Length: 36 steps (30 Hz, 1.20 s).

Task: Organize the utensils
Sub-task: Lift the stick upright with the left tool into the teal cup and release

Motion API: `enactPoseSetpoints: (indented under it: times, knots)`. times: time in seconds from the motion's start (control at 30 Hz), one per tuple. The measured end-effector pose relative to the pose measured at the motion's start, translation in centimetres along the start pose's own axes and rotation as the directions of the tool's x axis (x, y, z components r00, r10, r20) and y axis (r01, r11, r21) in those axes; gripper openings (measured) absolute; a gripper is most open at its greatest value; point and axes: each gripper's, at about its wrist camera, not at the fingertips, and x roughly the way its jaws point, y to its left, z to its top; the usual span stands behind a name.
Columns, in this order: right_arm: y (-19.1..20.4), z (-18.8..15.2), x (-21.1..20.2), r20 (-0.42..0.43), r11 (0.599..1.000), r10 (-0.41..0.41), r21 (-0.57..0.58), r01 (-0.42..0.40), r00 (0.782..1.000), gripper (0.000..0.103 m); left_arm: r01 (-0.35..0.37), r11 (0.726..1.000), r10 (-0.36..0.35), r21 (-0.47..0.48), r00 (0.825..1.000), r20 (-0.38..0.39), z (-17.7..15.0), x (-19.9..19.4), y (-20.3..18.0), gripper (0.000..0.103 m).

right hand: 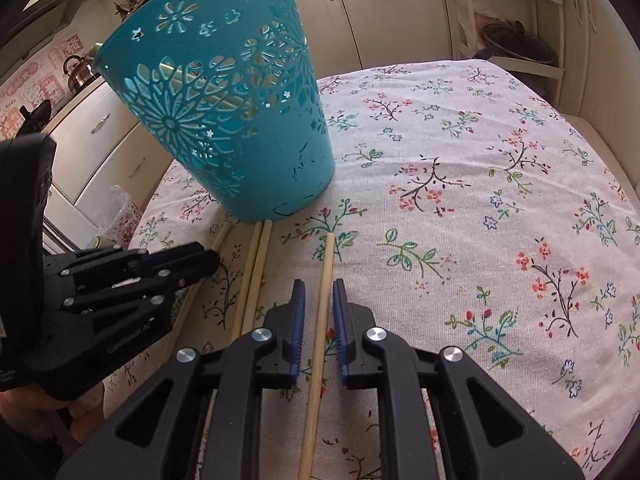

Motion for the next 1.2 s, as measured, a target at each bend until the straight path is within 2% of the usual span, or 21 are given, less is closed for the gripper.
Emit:
enactPoseSetpoints:
  times: [0.07,0.13,0.23,0.3,0.37,0.43,0.57,0.67,0.7,0.8,0.9,0.93,1.03,1.2]
  knots:
    - [0.1,-0.1,0.0,0.0,1.0,-0.007,-0.012,0.007,1.0,0.014,-0.013,1.0,0.013,-0.024,1.0,-0.006,0.4,0.2,0.0,0.021]
    - [0.2,0.0,0.1,0.0,1.0,-0.012,-0.021,0.012,1.0,0.014,0.008,1.0,-0.008,-0.017,1.0,-0.002,0.3,0.2,-0.2,0.006]
    - [0.0,-0.1,0.1,0.0,1.0,-0.006,-0.019,0.006,1.0,0.014,0.016,1.0,-0.016,-0.009,1.0,0.002,-0.2,-0.2,-0.4,0.005]
    - [-0.1,-0.1,0.0,0.001,1.0,-0.004,-0.018,0.004,1.0,0.014,0.059,0.998,-0.059,-0.035,0.998,0.01,-0.5,-0.5,-0.1,0.005]
    - [-0.1,-0.1,0.0,0.001,1.0,-0.003,-0.017,0.003,1.0,0.014,0.104,0.994,-0.102,-0.044,0.993,0.052,-1.4,-1.9,0.5,0.005]
    - [-0.2,-0.2,0.0,0.001,1.0,-0.001,-0.015,0.001,1.0,0.013,0.172,0.984,-0.165,-0.038,0.978,0.131,-2.2,-4.5,0.9,0.005]
    - [-0.1,-0.1,0.1,0.002,1.0,-0.007,-0.018,0.007,1.0,0.013,0.282,0.959,-0.261,-0.031,0.918,0.298,-2.0,-10.6,1.9,0.005]
    - [-0.1,-0.1,0.1,0.004,1.0,-0.005,-0.011,0.005,1.0,0.013,0.353,0.934,-0.292,-0.052,0.841,0.454,0.5,-15.5,3.1,0.005]
    - [-0.1,-0.1,0.1,0.004,1.0,-0.001,-0.006,0.001,1.0,0.013,0.361,0.931,-0.29,-0.054,0.822,0.491,1.1,-16.6,3.6,0.005]
    - [-0.3,-0.1,0.0,0.005,1.0,0.008,0.004,-0.008,1.0,0.013,0.373,0.925,-0.253,-0.072,0.745,0.617,4.0,-19.9,4.4,0.005]
    - [-0.4,0.0,0.0,0.005,1.0,0.009,0.004,-0.009,1.0,0.013,0.373,0.922,-0.203,-0.103,0.694,0.691,7.0,-21.3,5.0,0.005]
    - [-0.5,0.0,0.0,0.005,1.0,0.011,0.007,-0.011,1.0,0.013,0.375,0.92,-0.191,-0.114,0.682,0.707,8.3,-21.1,5.2,0.005]
    - [-0.6,0.0,0.1,0.005,1.0,0.019,0.013,-0.019,1.0,0.013,0.386,0.909,-0.151,-0.16,0.661,0.735,11.2,-20.2,6.0,0.005]
    - [-0.9,0.1,0.1,0.006,0.999,0.033,0.027,-0.033,0.999,0.013,0.389,0.892,-0.07,-0.232,0.624,0.778,14.2,-18.0,7.3,0.005]
